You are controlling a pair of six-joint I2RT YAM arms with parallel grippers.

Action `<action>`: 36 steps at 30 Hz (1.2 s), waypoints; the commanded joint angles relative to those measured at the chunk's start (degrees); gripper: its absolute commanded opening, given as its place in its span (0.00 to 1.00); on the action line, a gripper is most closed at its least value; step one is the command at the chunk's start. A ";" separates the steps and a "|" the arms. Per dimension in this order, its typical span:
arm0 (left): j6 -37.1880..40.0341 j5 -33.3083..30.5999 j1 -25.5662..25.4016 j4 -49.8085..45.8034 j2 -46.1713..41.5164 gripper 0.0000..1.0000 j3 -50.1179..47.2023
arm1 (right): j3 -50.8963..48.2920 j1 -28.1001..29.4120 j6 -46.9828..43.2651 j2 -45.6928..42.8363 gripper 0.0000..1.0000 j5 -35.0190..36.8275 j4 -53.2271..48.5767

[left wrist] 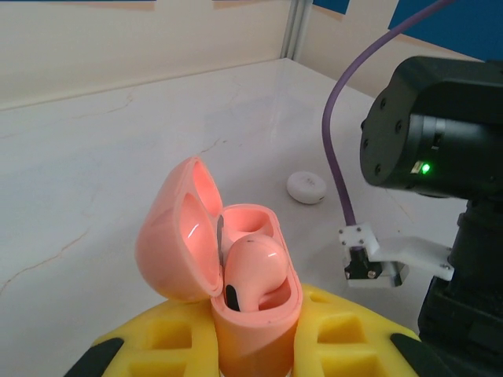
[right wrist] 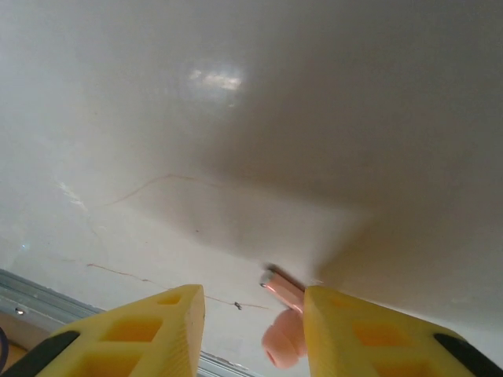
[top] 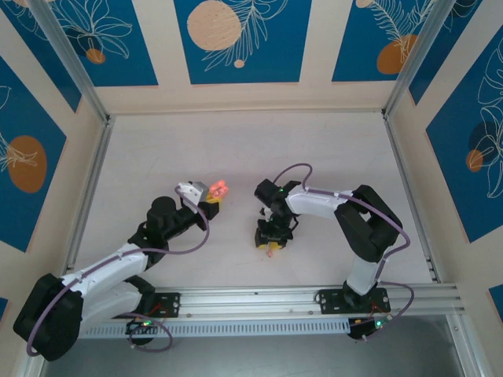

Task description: Insert wireless bluetooth earbuds into charging case

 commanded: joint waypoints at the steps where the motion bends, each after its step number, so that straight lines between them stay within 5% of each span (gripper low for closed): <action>1: 0.35 -1.25 -0.28 -1.51 -1.72 0.17 -0.79 | 1.36 0.91 -1.49 1.08 0.38 -2.87 -1.43; 20: 0.07 -1.35 -0.29 -1.47 -3.22 0.17 -1.89 | 5.47 3.78 -4.70 0.40 0.36 -4.65 -3.69; 26: -0.18 -1.79 -0.28 -2.30 -4.32 0.17 -1.78 | 3.20 3.36 4.40 -6.28 0.36 -1.85 -8.37; 36: -0.53 -1.30 -0.27 -2.14 -4.17 0.17 -1.76 | -9.97 3.29 17.63 -12.12 0.36 -7.09 0.53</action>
